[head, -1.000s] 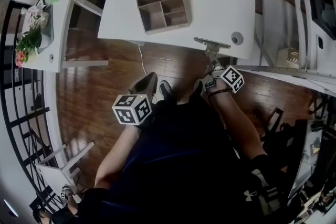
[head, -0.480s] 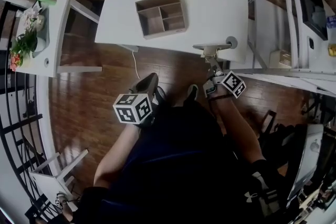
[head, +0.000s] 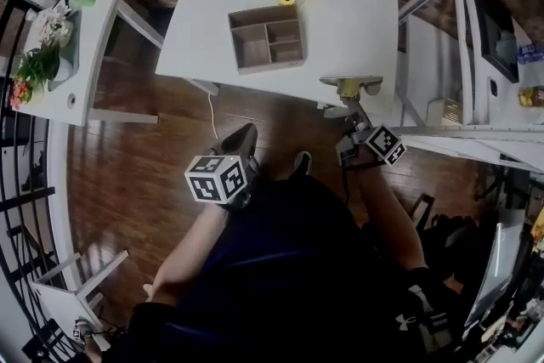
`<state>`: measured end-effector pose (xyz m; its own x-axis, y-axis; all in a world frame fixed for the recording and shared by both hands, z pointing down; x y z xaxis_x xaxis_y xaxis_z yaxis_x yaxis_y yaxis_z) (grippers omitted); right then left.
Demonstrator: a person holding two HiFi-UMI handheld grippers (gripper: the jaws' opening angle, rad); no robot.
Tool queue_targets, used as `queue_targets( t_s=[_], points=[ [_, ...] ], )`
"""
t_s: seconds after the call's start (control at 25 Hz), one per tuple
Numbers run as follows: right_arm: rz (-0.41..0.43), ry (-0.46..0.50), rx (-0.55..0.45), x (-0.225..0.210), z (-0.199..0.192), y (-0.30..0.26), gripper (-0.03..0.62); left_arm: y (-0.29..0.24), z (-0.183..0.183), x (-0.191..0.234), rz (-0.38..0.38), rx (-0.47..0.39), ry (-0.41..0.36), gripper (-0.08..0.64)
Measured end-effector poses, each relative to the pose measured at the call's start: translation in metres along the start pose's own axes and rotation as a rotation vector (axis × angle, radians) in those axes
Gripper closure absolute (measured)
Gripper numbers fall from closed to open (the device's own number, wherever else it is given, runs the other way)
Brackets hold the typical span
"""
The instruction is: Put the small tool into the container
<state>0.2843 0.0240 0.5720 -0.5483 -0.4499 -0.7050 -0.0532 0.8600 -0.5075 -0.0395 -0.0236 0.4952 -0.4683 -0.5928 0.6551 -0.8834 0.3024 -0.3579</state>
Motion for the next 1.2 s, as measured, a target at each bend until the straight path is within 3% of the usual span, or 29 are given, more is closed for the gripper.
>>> queue_targets(
  t_s=[0.2,0.72,1.2],
  points=[
    [0.074,0.128,0.0,0.048,0.023,-0.009,0.569,0.004,0.003,0.004,0.004,-0.03,0.008,0.557],
    [0.152,0.886,0.108,0.15,0.038,-0.065,0.571,0.031,0.005,0.017,0.079,-0.101,0.04,0.557],
    [0.187,1.338,0.187,0.206,0.043,-0.118,0.571,0.054,0.002,0.028,0.139,-0.157,0.085,0.557]
  ],
)
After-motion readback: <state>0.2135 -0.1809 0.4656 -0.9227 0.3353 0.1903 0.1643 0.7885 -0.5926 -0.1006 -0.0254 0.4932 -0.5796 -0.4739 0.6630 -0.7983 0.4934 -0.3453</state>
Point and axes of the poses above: the fingertips, and each gripper's own axes: y backward along the fingers, x to its left, z out of its top, the point moved 6 cm from there along y, backward along the fingers, and after that the axes turned 15 degrees about -z, right-handed, at the moved point
